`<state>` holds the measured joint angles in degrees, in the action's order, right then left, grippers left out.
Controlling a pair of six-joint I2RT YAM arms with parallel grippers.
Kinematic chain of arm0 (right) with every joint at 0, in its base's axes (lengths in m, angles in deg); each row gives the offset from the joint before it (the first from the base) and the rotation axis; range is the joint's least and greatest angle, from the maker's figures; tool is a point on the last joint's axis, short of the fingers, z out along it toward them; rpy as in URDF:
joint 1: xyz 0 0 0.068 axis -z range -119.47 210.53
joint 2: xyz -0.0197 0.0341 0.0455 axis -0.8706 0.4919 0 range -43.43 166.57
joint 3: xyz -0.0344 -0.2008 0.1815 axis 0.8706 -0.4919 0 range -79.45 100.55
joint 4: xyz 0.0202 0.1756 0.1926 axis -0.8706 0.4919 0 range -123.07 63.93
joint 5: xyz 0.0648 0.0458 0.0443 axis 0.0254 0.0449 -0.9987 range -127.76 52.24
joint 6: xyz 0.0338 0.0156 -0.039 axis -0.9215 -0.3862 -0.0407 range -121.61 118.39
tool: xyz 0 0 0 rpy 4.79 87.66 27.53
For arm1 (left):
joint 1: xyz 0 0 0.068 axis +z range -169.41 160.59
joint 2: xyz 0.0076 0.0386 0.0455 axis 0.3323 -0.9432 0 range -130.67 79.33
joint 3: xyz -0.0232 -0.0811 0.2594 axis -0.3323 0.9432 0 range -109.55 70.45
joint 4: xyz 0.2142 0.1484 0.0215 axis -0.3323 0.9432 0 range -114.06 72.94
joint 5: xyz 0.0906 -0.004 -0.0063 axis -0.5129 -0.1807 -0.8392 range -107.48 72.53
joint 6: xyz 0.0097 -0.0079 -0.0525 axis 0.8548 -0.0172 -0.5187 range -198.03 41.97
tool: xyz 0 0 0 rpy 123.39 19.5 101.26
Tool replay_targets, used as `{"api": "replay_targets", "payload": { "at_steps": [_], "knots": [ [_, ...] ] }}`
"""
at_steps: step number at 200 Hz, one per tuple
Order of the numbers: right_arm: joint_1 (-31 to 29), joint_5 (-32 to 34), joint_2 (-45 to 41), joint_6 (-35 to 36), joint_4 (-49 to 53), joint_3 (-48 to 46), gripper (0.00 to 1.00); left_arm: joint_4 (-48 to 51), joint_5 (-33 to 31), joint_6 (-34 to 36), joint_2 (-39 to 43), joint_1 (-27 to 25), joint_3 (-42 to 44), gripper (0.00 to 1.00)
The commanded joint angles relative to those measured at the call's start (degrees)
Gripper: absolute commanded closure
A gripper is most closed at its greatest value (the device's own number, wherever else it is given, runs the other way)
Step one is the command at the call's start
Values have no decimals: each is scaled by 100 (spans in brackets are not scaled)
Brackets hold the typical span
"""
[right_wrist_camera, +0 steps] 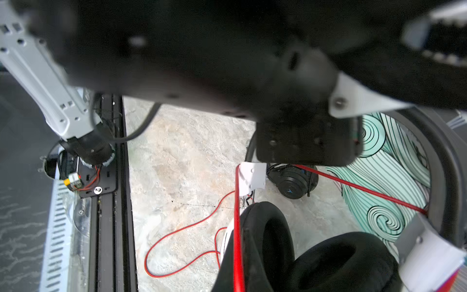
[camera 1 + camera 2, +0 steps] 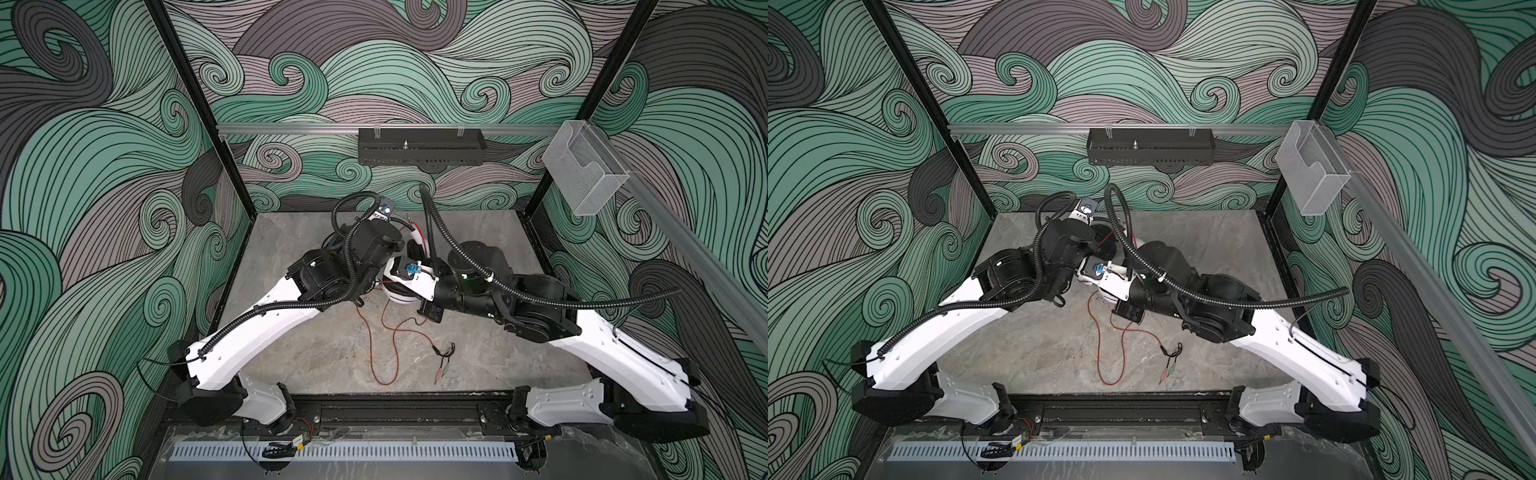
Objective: Wrap the headphones
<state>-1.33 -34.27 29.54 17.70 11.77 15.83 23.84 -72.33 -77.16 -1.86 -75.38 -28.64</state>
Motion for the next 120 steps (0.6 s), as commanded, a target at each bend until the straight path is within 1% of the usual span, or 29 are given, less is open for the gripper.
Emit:
{"api": "replay_targets", "payload": {
  "at_steps": [1,19,33,46,71,95,120],
  "knots": [
    [295,-324,-305,-533,-501,-34,100,-134,-411,-8,142,-116,69,100],
    [349,-418,-356,-631,-564,-142,100,-282,-413,80,180,-138,118,100],
    [379,-696,-370,-823,-672,-232,100,-316,-363,12,157,-131,87,100],
    [386,-1025,-378,-982,-812,-307,100,-196,-273,-275,114,-61,12,100],
    [387,-1565,-470,-1067,-1106,-419,100,106,25,-943,41,102,-117,100],
    [390,-1973,-583,-1229,-1467,-596,100,243,140,-1233,6,129,-154,100],
    [378,-2365,-536,-1381,-1528,-599,100,411,242,-1394,7,174,-224,100]
  ]
}}
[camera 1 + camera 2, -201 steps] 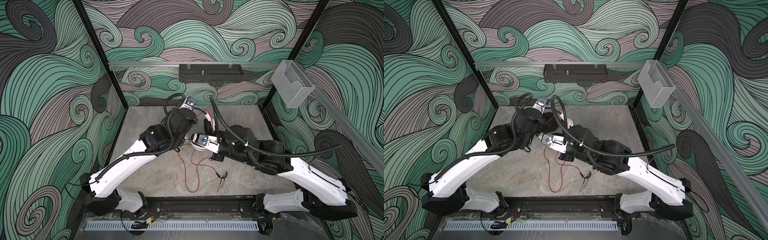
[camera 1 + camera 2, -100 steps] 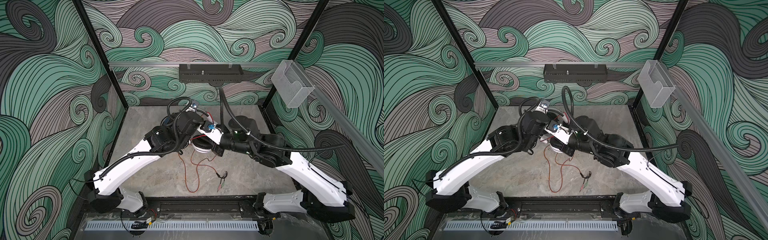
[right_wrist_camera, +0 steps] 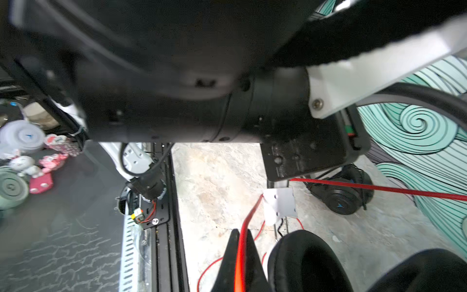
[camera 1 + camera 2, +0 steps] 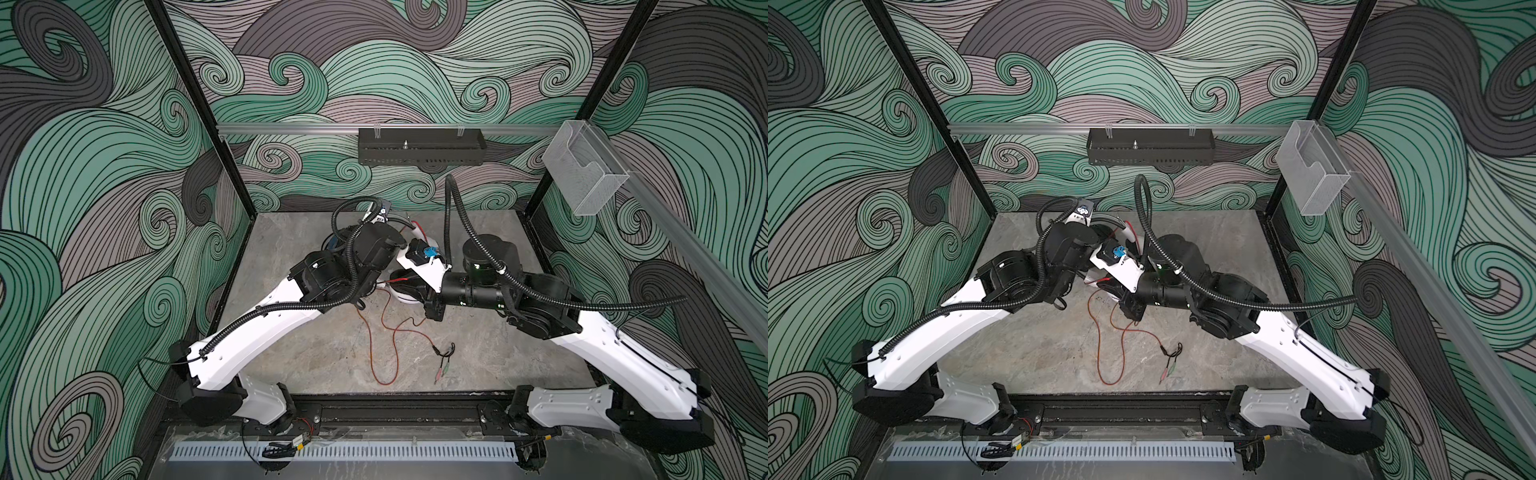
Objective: Wrap the headphones
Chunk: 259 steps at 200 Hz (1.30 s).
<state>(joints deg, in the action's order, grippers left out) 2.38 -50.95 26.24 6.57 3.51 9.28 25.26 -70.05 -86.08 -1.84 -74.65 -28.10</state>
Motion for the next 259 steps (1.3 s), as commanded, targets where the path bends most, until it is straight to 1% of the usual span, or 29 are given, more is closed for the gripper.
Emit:
{"api": "replay_targets", "payload": {
  "at_steps": [1,12,33,55,86,111,129,159,198,224,236,259],
  "knots": [
    [6,-704,-207,-271,-703,53,100,274,17,-508,5,101,-279,100],
    [11,-738,-249,-290,-746,23,100,332,10,-544,4,122,-264,100],
    [5,-600,-380,-247,-758,-13,100,324,-52,-484,0,129,-177,100],
    [9,-137,-425,-72,-507,112,100,272,-228,-269,127,129,-64,100],
    [5,866,-288,805,542,685,100,-8,-459,488,361,137,181,100],
    [6,1307,-62,1379,1431,1287,100,-127,-705,961,443,146,293,100],
    [-3,1634,40,1648,1812,1510,100,-266,-787,1226,498,150,348,100],
    [-130,2422,180,2171,2258,1879,99,-379,-886,1549,462,146,345,100],
    [-665,3464,356,2949,2512,2106,96,-324,-885,1734,328,154,232,100],
    [-764,3562,283,3139,2425,2105,94,-169,-695,1581,244,223,160,100],
    [-768,3719,249,3235,2325,2105,94,-45,-568,1489,218,257,118,100],
    [-769,4117,205,3645,2202,2097,93,113,-241,1426,194,345,99,100]
  ]
}}
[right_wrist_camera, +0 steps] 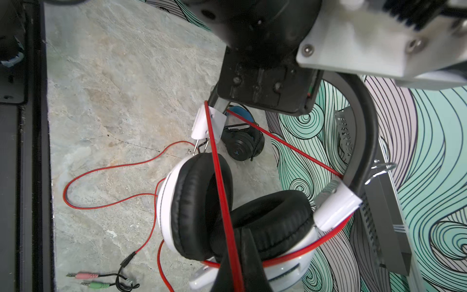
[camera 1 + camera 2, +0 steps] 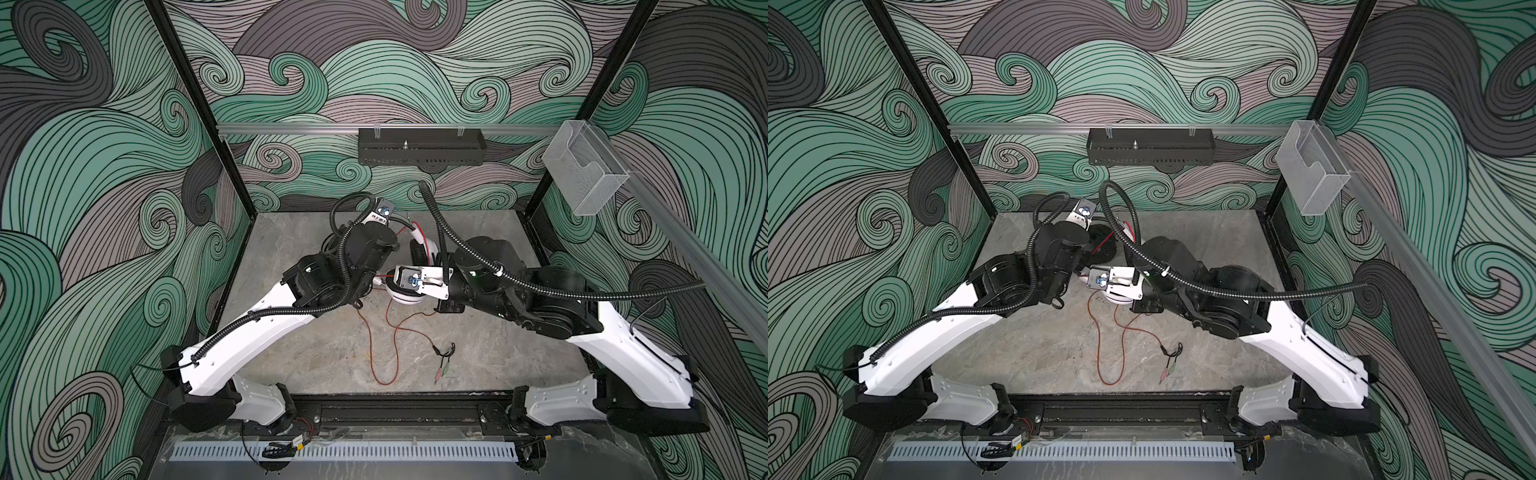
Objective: Wrap the headphones
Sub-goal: 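Release the red cable and pull the right gripper back from the headset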
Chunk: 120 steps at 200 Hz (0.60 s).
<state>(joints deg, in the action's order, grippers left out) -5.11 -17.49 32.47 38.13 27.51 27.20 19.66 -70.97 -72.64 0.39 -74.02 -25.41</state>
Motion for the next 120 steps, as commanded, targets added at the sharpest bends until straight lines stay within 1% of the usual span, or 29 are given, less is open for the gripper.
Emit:
{"api": "replay_targets", "payload": {
  "at_steps": [1,26,40,63,75,89,109,120],
  "knots": [
    [-23,796,-422,512,-201,295,92,681,-142,79,-27,287,-175,100],
    [-23,1243,-607,1058,-506,-166,90,861,77,48,-71,426,-247,100],
    [-8,1317,-671,1141,-622,-316,90,924,252,91,-79,466,-325,100],
    [213,922,-686,858,-759,-320,90,1057,643,163,-78,495,-446,100],
    [352,835,-640,736,-883,-313,91,1158,776,156,-80,495,-493,100],
    [541,718,-548,615,-1006,-278,92,1315,916,33,-82,511,-585,100],
    [824,361,-462,308,-1047,-191,93,1402,1112,-152,-26,526,-625,100],
    [890,59,-510,89,-1046,-254,89,1476,1148,-240,-39,548,-699,100]
  ]
}}
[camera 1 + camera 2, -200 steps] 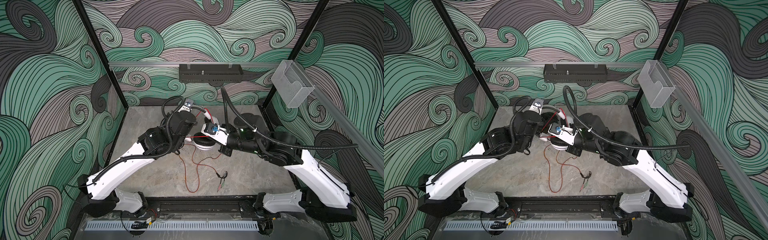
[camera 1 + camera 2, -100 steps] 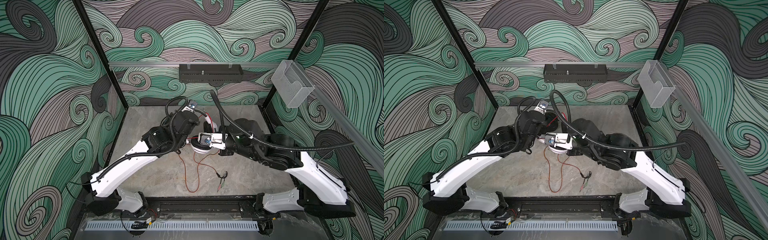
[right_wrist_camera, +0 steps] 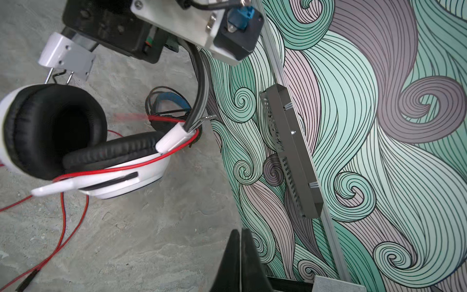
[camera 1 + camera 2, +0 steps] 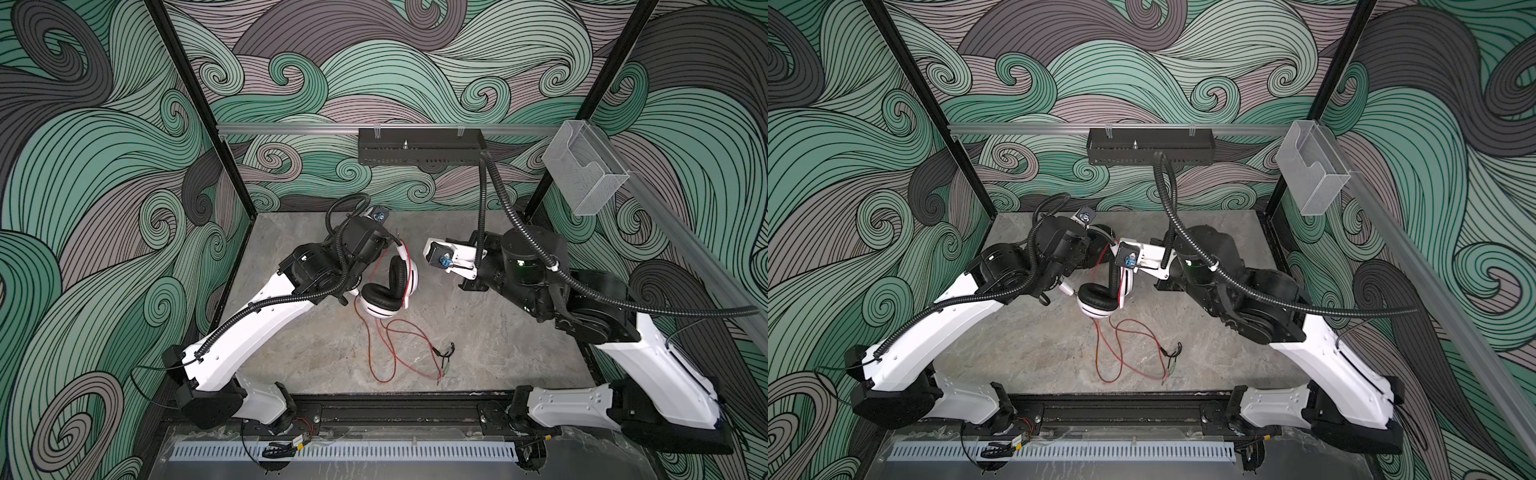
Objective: Wrap the headphones
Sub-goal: 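Release the red cable and pull the right gripper back from the headset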
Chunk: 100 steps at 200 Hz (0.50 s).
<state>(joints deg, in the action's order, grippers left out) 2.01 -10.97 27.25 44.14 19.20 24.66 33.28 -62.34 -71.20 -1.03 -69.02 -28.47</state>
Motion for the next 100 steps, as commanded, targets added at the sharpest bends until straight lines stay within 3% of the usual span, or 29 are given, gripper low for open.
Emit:
{"api": "replay_targets", "payload": {
  "at_steps": [1,32,62,100],
  "knots": [
    [185,-616,1,-540,-216,-16,88,126,289,-393,101,47,-401,100],
    [463,-1660,-531,-1733,-532,-903,61,339,546,-725,43,108,-733,100],
    [682,-2256,-1377,-2694,-1125,-2002,39,673,1047,-1326,-76,232,-1153,100],
    [875,-3688,-2415,-3063,-1689,-3102,27,1833,2103,-2440,-689,734,-2388,100]
  ]
}}
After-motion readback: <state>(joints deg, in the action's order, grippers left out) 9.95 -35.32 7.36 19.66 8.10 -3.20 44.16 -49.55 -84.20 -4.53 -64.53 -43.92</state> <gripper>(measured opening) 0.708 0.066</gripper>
